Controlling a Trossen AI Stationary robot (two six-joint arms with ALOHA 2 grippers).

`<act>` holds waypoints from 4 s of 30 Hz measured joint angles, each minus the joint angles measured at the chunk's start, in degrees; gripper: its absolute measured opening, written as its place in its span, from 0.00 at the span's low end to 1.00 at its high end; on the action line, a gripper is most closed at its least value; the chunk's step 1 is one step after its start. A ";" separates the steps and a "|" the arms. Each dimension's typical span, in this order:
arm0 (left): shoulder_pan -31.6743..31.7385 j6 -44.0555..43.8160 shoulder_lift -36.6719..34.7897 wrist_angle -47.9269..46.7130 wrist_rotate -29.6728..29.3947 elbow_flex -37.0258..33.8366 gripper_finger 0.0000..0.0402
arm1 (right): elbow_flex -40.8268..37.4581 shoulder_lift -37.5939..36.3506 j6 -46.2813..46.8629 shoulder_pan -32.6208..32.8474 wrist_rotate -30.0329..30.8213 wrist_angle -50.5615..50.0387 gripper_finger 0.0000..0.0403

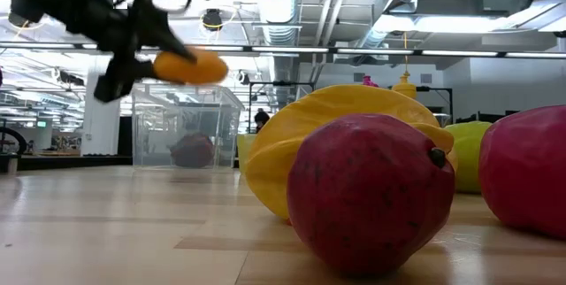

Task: Pick & Place Food Item
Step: Put the yellow mango into the transparent container, then put the top red mango into the transparent container

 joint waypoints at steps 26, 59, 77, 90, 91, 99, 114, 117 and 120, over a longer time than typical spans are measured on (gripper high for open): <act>2.49 19.31 -19.10 29.77 -2.58 0.02 0.34 | 4.59 -11.04 -13.06 -1.79 1.83 -11.71 0.01; 44.95 53.66 12.33 -36.80 2.79 34.50 0.34 | 4.53 -8.90 -14.53 -6.67 2.98 -11.86 0.01; 49.00 60.14 31.88 -45.71 -2.45 39.32 0.35 | 4.53 -8.90 -12.84 -6.67 2.99 -14.27 0.01; 48.93 59.98 33.50 -43.81 -5.99 39.32 0.40 | 4.55 -8.74 -10.91 -6.67 2.99 -14.26 0.01; 48.94 59.98 33.51 -44.07 -5.99 39.32 0.41 | 4.55 -8.74 -10.90 -6.67 2.99 -14.27 0.01; 48.61 62.34 33.43 -41.97 -3.98 39.32 0.56 | 4.57 -8.33 -8.71 -6.67 2.99 -15.26 0.05; 47.54 58.56 11.21 -40.31 4.31 39.30 0.75 | 7.67 -0.25 0.34 -6.38 3.02 -31.28 0.72; 46.47 57.07 5.20 -38.41 4.41 39.30 0.73 | 10.75 4.07 9.75 -5.44 2.28 -44.45 0.74; 45.38 56.38 0.57 -36.31 4.53 39.30 0.73 | 12.58 8.53 19.26 -3.33 -0.74 -55.75 0.73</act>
